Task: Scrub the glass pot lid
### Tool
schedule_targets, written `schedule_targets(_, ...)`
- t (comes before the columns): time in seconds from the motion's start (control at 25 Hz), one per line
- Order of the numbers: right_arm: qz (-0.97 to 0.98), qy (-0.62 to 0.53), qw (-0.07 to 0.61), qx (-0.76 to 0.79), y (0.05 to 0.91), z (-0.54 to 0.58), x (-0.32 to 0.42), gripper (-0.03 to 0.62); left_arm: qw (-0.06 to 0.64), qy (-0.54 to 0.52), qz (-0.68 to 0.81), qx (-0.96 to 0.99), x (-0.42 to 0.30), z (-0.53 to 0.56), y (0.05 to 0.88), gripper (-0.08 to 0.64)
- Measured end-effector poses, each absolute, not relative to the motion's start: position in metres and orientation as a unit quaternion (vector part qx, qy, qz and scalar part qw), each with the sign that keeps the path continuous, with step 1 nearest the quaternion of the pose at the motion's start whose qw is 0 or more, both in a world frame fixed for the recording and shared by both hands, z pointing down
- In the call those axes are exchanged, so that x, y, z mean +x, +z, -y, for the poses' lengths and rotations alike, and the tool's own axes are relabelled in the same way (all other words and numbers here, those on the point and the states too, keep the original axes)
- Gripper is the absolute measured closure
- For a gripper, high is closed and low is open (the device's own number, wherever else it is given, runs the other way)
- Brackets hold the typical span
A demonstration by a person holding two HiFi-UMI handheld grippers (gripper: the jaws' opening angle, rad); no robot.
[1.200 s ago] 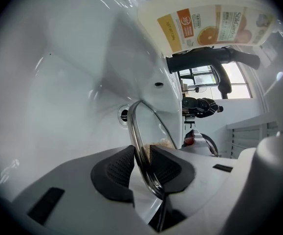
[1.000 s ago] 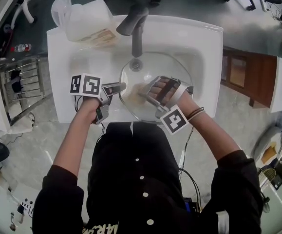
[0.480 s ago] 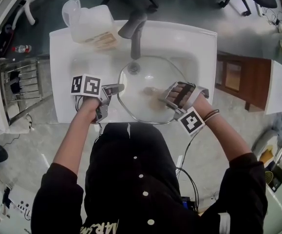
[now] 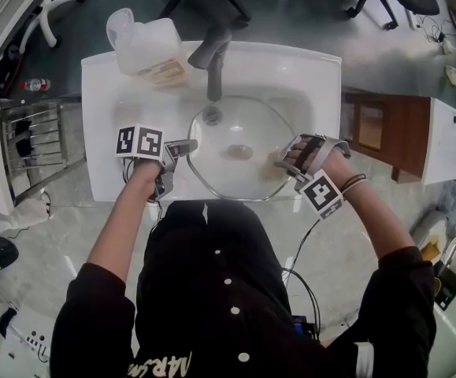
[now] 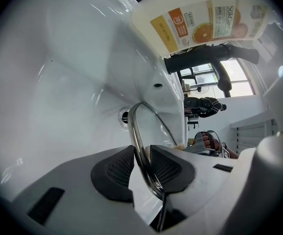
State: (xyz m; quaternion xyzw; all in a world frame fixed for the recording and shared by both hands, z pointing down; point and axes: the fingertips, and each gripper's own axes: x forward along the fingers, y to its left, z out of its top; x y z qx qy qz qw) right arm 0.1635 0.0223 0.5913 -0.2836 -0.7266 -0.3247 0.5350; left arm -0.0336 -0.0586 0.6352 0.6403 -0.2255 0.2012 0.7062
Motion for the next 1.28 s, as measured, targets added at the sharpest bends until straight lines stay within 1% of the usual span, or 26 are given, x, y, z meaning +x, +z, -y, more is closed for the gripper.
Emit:
schedule_targets(0.28, 0.700, -0.327, 0.555, -0.307, 0.587, -0.024, 0.181, 0.453, 0.705, 0.203, 0.228, 0.640, -0.035, 0.058, 0.637, 0.440)
schedule_targets(0.4, 0.709, -0.331, 0.551, -0.291, 0.582, -0.020, 0.172, 0.451, 0.705, 0.205, 0.230, 0.639, -0.035, 0.058, 0.637, 0.440)
schedule_targets(0.48, 0.737, -0.329, 0.532, -0.257, 0.575, -0.016, 0.149, 0.451, 0.705, 0.204, 0.232, 0.638, -0.034, 0.058, 0.636, 0.442)
schedule_targets(0.72, 0.814, -0.331, 0.449, -0.163, 0.565, -0.018, 0.041, 0.451, 0.709, 0.201, 0.234, 0.634, -0.034, 0.058, 0.636, 0.443)
schedule_targets(0.8, 0.819, -0.337, 0.439, -0.149, 0.565, -0.021, 0.023, 0.449, 0.708, 0.204, 0.235, 0.634, -0.033, 0.058, 0.637, 0.443)
schedule_targets(0.92, 0.824, -0.330, 0.436, -0.148, 0.567, -0.024, 0.017, 0.449, 0.707, 0.208, 0.238, 0.633, -0.033, 0.058, 0.639, 0.445)
schedule_targets(1.28, 0.806, -0.326, 0.443, -0.217, 0.568, -0.040, 0.038, 0.451, 0.706, 0.213, 0.236, 0.633, -0.035, 0.057, 0.640, 0.445)
